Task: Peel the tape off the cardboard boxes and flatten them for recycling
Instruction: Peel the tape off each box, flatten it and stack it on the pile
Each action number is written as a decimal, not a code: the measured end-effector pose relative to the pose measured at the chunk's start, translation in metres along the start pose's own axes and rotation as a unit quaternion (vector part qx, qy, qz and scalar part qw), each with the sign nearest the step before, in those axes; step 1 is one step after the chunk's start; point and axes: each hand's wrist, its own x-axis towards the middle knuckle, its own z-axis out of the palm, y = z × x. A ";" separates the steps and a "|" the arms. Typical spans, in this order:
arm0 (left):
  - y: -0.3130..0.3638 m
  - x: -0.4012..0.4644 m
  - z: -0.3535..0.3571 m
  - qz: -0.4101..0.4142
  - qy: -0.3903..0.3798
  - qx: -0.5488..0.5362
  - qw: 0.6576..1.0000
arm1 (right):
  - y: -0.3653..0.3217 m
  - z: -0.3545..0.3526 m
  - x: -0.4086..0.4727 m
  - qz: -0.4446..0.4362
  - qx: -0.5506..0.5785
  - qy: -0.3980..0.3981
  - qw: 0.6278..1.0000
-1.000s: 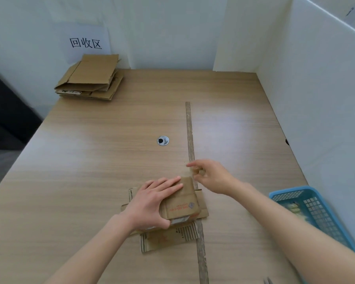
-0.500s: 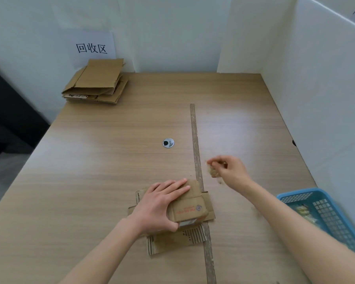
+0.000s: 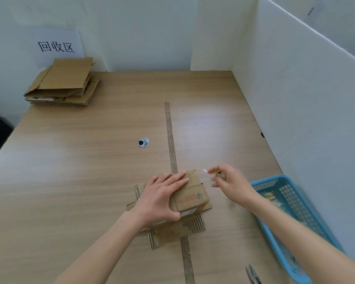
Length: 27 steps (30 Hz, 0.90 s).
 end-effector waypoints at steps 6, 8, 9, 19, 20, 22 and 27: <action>0.052 0.042 0.019 0.042 -0.015 0.010 0.999 | 0.057 -0.041 -0.029 0.036 -0.074 -0.019 0.996; 0.064 0.053 0.023 0.044 -0.024 0.026 0.998 | 0.080 -0.056 -0.041 0.060 -0.072 -0.003 0.996; 0.067 0.057 0.024 0.043 -0.025 0.033 0.998 | 0.091 -0.063 -0.048 0.069 -0.080 0.015 0.994; 0.059 0.048 0.034 0.037 0.002 0.050 0.998 | 0.165 -0.064 -0.091 0.109 -0.183 0.178 0.961; 0.060 0.048 0.034 0.037 0.001 0.052 0.998 | 0.166 -0.057 -0.092 0.106 -0.196 0.163 0.961; 0.060 0.048 0.033 0.036 -0.002 0.052 0.998 | 0.169 -0.045 -0.091 0.086 -0.227 0.120 0.963; 0.059 0.047 0.035 0.036 0.000 0.058 0.998 | 0.176 -0.032 -0.096 0.040 -0.271 -0.033 0.961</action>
